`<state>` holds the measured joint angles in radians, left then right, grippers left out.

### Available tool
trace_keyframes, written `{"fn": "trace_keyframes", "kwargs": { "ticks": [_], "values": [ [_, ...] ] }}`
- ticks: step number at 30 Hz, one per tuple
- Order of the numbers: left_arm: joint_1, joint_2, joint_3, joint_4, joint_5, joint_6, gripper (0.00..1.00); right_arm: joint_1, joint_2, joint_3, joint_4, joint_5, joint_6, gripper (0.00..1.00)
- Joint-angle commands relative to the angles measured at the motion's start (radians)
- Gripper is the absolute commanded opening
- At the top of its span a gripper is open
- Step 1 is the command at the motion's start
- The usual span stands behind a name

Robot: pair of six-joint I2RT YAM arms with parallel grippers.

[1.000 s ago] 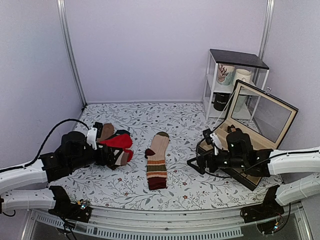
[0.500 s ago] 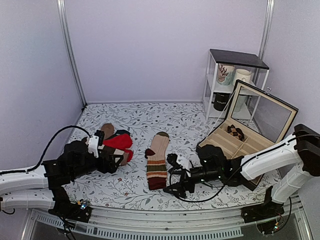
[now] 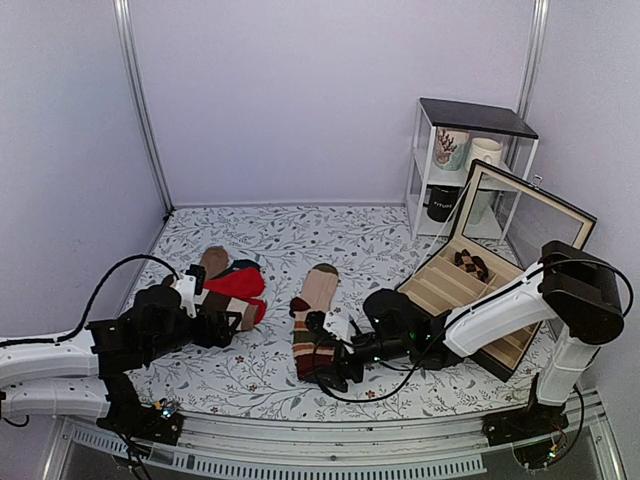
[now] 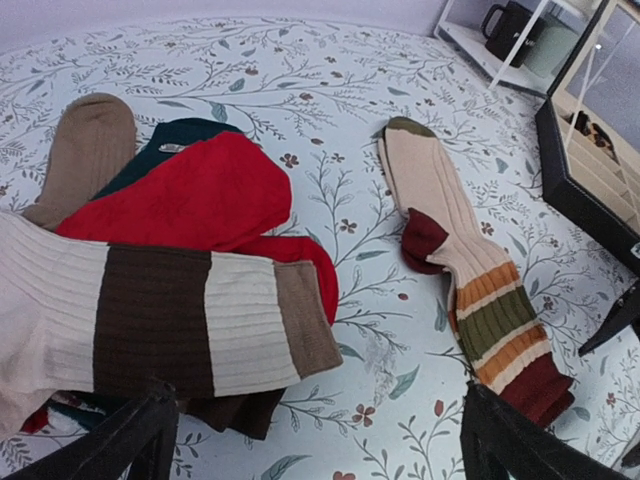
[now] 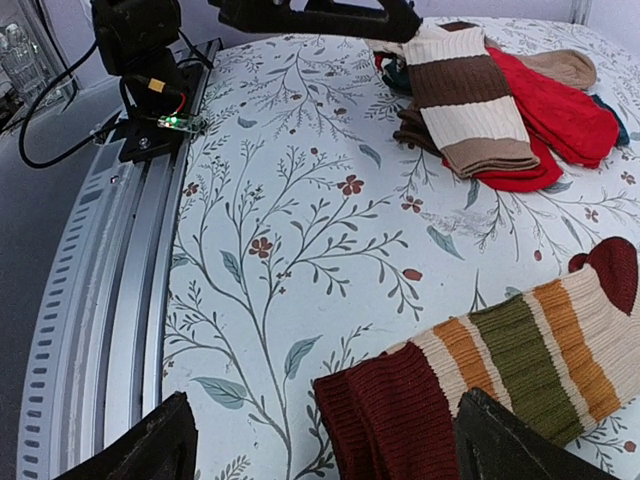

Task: Roll the socks
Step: Pick up the pair of socks from the center of the board.

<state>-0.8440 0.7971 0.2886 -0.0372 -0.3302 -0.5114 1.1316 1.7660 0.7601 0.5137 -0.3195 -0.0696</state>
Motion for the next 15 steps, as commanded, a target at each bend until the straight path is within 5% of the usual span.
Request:
{"fn": "trace_keyframes", "kwargs": {
  "ticks": [1,15],
  "values": [
    [-0.008,-0.013,-0.015,0.043,0.018,0.044,0.99,0.009,0.059,0.012,0.024,-0.039,-0.008,0.89],
    [-0.012,-0.173,-0.124,0.186,0.193,0.149,1.0,0.024,0.141,0.006,0.026,0.01,-0.039,0.76]
  ]
}}
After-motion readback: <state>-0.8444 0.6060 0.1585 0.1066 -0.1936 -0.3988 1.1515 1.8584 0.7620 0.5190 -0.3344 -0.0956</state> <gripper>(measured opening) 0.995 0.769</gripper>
